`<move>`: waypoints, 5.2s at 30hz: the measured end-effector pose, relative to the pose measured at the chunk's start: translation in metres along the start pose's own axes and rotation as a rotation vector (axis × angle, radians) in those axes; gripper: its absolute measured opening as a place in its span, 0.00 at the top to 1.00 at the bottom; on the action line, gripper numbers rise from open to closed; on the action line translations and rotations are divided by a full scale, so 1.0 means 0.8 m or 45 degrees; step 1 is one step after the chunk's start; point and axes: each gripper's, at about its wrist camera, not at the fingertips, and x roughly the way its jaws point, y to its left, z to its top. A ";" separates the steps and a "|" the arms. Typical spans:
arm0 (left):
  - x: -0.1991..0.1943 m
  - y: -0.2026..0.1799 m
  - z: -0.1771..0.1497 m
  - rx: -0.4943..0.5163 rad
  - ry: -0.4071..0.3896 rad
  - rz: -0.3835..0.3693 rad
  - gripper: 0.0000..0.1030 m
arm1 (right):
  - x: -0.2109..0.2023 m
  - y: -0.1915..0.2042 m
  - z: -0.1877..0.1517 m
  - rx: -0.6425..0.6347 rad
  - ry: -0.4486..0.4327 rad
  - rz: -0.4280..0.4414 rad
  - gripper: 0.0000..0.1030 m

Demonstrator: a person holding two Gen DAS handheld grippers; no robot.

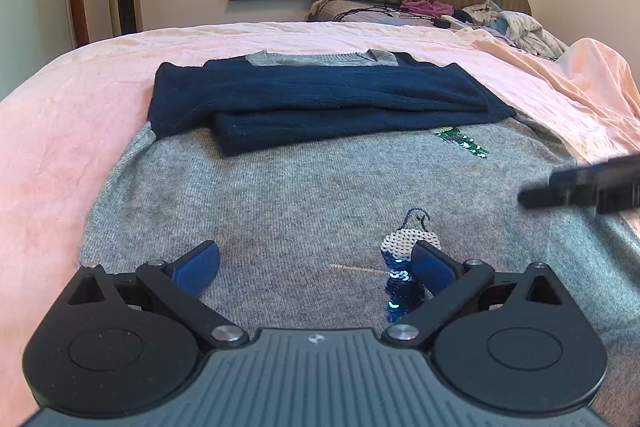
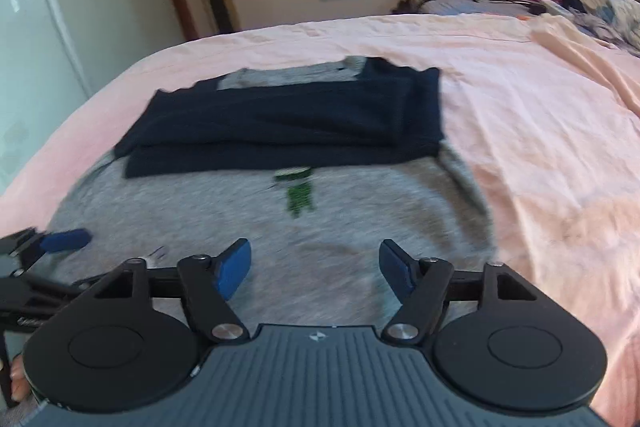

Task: Fold small clothes

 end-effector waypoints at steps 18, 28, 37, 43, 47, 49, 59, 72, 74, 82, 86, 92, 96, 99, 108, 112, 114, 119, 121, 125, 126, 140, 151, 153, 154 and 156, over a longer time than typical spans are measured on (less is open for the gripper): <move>-0.010 -0.005 -0.004 0.038 0.038 0.081 0.00 | -0.009 0.031 -0.069 -0.180 -0.058 -0.111 0.00; -0.044 -0.018 -0.037 -0.027 0.058 0.175 0.00 | -0.030 0.032 -0.082 -0.111 -0.009 -0.205 0.00; -0.047 -0.018 -0.039 -0.027 0.041 0.174 0.00 | -0.037 0.050 -0.076 -0.073 -0.039 -0.195 0.00; -0.049 -0.018 -0.041 -0.025 0.040 0.169 0.00 | -0.021 0.057 -0.091 -0.145 -0.065 -0.160 0.00; -0.052 -0.020 -0.041 -0.027 0.055 0.187 0.00 | -0.023 0.056 -0.089 -0.162 -0.057 -0.165 0.00; -0.061 -0.023 -0.044 -0.038 0.082 0.202 0.00 | -0.027 0.060 -0.085 -0.139 -0.040 -0.206 0.00; -0.153 0.011 -0.093 -0.104 0.085 0.069 0.00 | -0.062 0.046 -0.099 -0.097 -0.015 -0.187 0.00; -0.187 0.125 -0.148 -0.869 0.204 -0.608 0.01 | -0.196 -0.138 -0.164 0.584 0.155 0.185 0.08; -0.179 0.130 -0.151 -0.925 0.213 -0.667 0.01 | -0.194 -0.136 -0.171 0.622 0.230 0.337 0.09; -0.170 0.139 -0.150 -0.913 0.321 -0.596 0.60 | -0.176 -0.119 -0.173 0.636 0.330 0.389 0.66; -0.169 0.122 -0.141 -0.751 0.356 -0.495 0.90 | -0.178 -0.119 -0.171 0.599 0.368 0.352 0.84; -0.182 0.117 -0.117 -0.639 0.286 -0.530 0.91 | -0.184 -0.115 -0.163 0.575 0.320 0.392 0.89; -0.185 0.129 -0.066 -0.632 0.146 -0.606 0.91 | -0.196 -0.119 -0.128 0.594 0.180 0.505 0.89; -0.163 0.149 -0.010 -0.652 0.029 -0.640 0.91 | -0.187 -0.122 -0.076 0.591 0.049 0.582 0.89; -0.007 0.199 0.156 -0.670 -0.130 -0.552 0.91 | -0.043 -0.206 0.095 0.721 -0.167 0.655 0.89; 0.083 0.215 0.206 -0.671 -0.106 -0.445 0.91 | 0.060 -0.240 0.154 0.805 -0.114 0.591 0.89; 0.129 0.222 0.225 -0.666 -0.077 -0.394 0.90 | 0.109 -0.250 0.173 0.841 -0.070 0.549 0.89; 0.180 0.244 0.250 -0.713 -0.044 -0.225 0.77 | 0.195 -0.270 0.188 1.003 -0.047 0.457 0.55; 0.159 0.255 0.249 -0.766 -0.150 -0.199 0.42 | 0.193 -0.268 0.189 1.032 -0.137 0.479 0.26; 0.100 0.248 0.226 -0.691 -0.274 -0.104 0.16 | 0.160 -0.263 0.187 0.982 -0.229 0.532 0.27; 0.088 0.241 0.215 -0.661 -0.245 -0.099 0.16 | 0.146 -0.260 0.186 0.940 -0.223 0.511 0.27; -0.013 0.192 -0.028 -1.195 -0.211 -0.330 0.16 | -0.012 -0.177 -0.032 0.837 -0.010 0.429 0.26; 0.065 0.164 0.027 -1.098 -0.101 -0.143 0.94 | 0.069 -0.151 0.017 0.912 -0.187 0.239 0.84; 0.058 0.170 0.025 -1.103 -0.107 -0.139 0.94 | 0.081 -0.161 0.012 0.959 -0.143 0.261 0.89; 0.053 0.168 0.030 -1.072 -0.112 -0.124 0.94 | 0.082 -0.163 0.012 0.962 -0.140 0.272 0.89; 0.034 0.162 0.036 -1.014 -0.163 -0.124 0.95 | 0.075 -0.162 0.016 0.947 -0.137 0.274 0.89</move>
